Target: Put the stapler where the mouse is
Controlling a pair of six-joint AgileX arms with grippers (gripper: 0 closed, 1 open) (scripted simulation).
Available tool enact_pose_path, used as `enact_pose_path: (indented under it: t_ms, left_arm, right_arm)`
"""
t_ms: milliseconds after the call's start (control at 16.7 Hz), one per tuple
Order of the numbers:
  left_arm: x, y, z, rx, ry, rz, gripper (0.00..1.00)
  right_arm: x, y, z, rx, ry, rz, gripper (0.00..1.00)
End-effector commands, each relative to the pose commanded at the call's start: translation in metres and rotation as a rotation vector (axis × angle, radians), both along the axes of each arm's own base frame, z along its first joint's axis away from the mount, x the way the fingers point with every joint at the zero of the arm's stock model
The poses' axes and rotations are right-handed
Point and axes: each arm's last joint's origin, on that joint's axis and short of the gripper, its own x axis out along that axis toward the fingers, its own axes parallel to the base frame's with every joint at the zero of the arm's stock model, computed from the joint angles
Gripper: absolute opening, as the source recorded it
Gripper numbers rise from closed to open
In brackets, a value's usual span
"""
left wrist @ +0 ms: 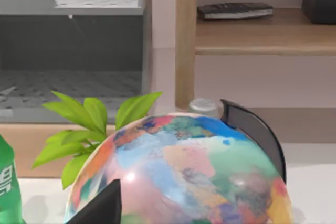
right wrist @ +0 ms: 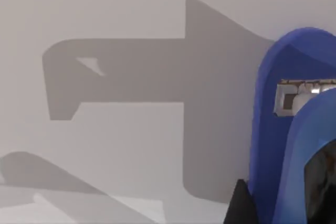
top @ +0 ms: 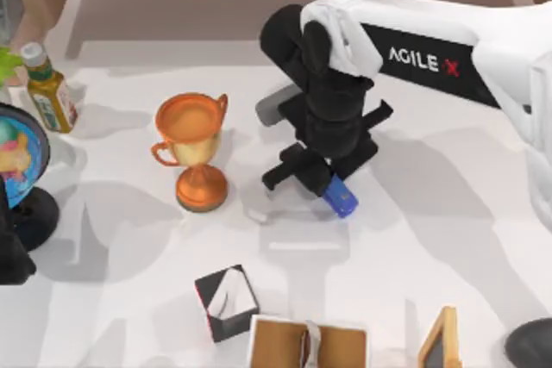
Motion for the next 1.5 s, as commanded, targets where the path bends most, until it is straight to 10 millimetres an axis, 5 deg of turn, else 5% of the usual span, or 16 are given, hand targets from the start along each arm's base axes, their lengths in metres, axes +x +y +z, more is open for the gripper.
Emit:
enact_pose_path:
  t_ms: [540, 840, 1080, 1500]
  left_arm:
    - [0.000, 0.000, 0.000, 0.000, 0.000, 0.000, 1.00]
    - [0.000, 0.000, 0.000, 0.000, 0.000, 0.000, 1.00]
    - [0.000, 0.000, 0.000, 0.000, 0.000, 0.000, 1.00]
    - [0.000, 0.000, 0.000, 0.000, 0.000, 0.000, 1.00]
  right_arm:
    - [0.001, -0.001, 0.030, -0.001, -0.002, -0.003, 0.00]
    - [0.001, -0.005, 0.031, 0.000, -0.003, -0.014, 0.00]
    - [0.004, -0.048, 0.042, 0.001, -0.010, -0.124, 0.00]
    - [-0.022, -0.168, 0.048, -0.017, 0.000, -0.463, 0.00]
